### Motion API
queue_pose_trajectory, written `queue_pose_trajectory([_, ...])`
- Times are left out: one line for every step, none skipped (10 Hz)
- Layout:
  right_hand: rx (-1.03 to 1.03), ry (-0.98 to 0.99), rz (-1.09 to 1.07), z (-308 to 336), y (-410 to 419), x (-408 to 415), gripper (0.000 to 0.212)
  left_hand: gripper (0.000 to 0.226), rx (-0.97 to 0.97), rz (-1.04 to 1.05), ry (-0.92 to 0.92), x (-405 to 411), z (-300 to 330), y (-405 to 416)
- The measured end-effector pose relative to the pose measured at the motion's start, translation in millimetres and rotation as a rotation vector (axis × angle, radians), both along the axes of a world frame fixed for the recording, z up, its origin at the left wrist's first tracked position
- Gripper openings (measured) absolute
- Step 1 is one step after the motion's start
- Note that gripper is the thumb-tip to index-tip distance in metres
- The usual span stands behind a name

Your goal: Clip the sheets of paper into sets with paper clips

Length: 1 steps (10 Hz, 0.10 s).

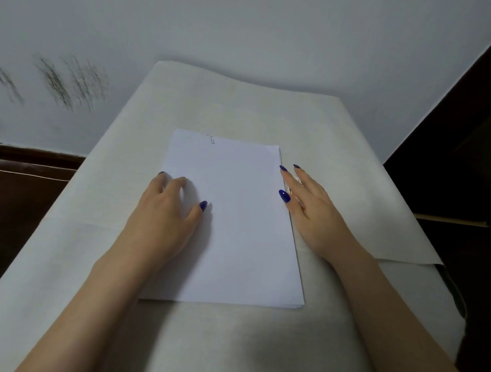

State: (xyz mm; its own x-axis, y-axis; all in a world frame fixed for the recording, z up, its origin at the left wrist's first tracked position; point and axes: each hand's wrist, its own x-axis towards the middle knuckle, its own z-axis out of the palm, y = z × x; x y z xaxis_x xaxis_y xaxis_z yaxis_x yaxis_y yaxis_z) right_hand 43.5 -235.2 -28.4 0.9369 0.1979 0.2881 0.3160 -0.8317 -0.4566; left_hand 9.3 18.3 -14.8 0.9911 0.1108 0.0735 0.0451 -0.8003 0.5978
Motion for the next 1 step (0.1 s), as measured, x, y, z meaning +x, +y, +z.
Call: queue_pose_trajectory([-0.005,-0.081,-0.035,4.3,2.8,-1.1,0.049,0.057,-0.006,0.012,0.006,0.5,1.1,-0.6])
